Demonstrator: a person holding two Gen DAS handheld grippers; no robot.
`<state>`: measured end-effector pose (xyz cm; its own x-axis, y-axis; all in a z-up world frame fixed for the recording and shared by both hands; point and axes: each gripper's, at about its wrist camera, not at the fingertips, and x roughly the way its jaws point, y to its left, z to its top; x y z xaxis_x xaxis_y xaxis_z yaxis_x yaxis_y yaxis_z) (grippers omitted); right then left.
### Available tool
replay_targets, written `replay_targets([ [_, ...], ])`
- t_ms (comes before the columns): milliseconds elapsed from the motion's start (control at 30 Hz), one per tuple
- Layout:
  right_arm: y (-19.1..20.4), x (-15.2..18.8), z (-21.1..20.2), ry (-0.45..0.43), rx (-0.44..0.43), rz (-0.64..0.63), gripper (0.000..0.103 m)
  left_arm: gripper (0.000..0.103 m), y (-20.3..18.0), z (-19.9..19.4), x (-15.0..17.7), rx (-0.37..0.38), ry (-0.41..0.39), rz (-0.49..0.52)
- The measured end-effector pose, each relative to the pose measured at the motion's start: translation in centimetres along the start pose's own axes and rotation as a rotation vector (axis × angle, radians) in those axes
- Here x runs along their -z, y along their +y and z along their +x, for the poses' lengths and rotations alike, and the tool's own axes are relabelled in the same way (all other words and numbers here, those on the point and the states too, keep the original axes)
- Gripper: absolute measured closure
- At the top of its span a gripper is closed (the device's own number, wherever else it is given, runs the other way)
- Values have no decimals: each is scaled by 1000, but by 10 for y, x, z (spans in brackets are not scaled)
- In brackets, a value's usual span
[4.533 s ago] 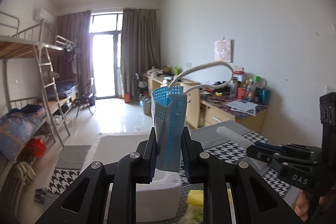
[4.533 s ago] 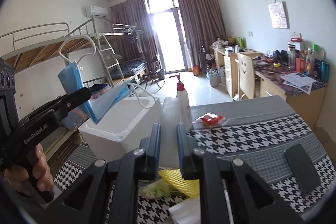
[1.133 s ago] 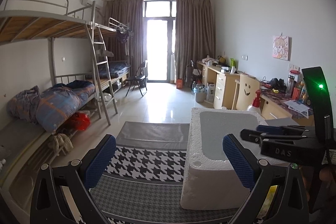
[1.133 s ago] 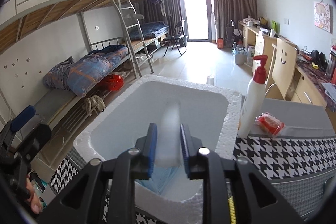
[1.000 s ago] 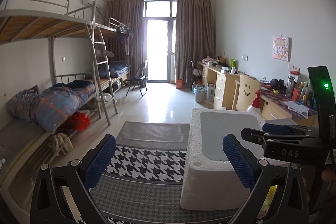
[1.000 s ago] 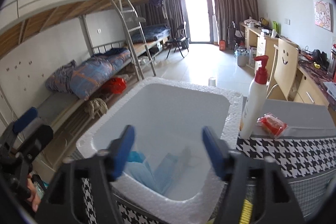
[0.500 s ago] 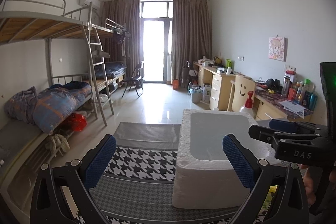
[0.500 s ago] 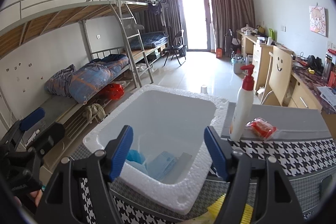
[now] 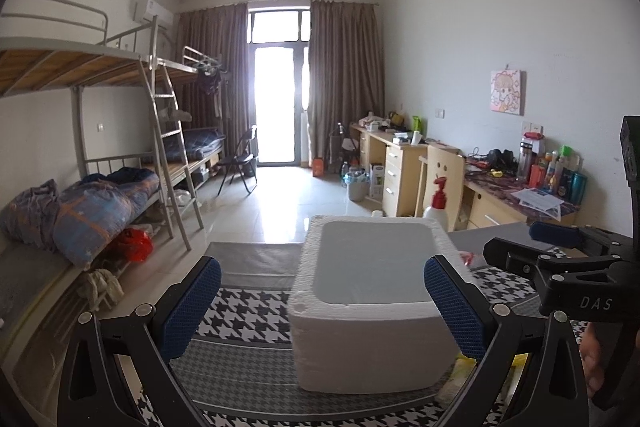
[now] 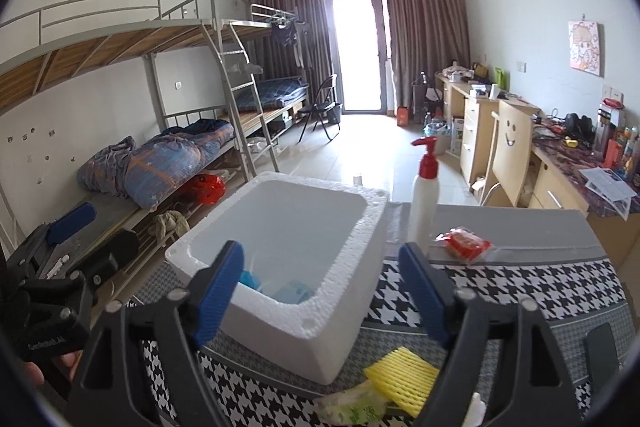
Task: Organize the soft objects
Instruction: 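Bring both tools back to the yellow sponge and tissues on the table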
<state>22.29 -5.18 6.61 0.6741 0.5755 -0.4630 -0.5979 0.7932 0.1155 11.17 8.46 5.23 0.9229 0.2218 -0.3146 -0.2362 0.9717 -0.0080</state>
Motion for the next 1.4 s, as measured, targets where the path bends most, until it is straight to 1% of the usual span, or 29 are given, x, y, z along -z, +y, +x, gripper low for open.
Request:
replay_targets([
  [67,-2,-1,-6,-23,13,7,8,1,-4,-2,0,9,-3,9],
  [333,-13,3,-25,-50,34,19,8,1,-16,-12,-1,40,-17,26],
  [700,-26,15,-49,-71,77,43,8,1,-33,-23,1,95,-28,39],
  [1033,-33,23,-68,-91,97,47,8,1,-44,-33,3,139,-37,54],
  [1233,-40,32,-79,-94,115,52,8,1,-50,-32,4,160,-35,51],
  [1400,-46,38,-85,-92,140,65,8,1,-57,-31,11,172,-37,69],
])
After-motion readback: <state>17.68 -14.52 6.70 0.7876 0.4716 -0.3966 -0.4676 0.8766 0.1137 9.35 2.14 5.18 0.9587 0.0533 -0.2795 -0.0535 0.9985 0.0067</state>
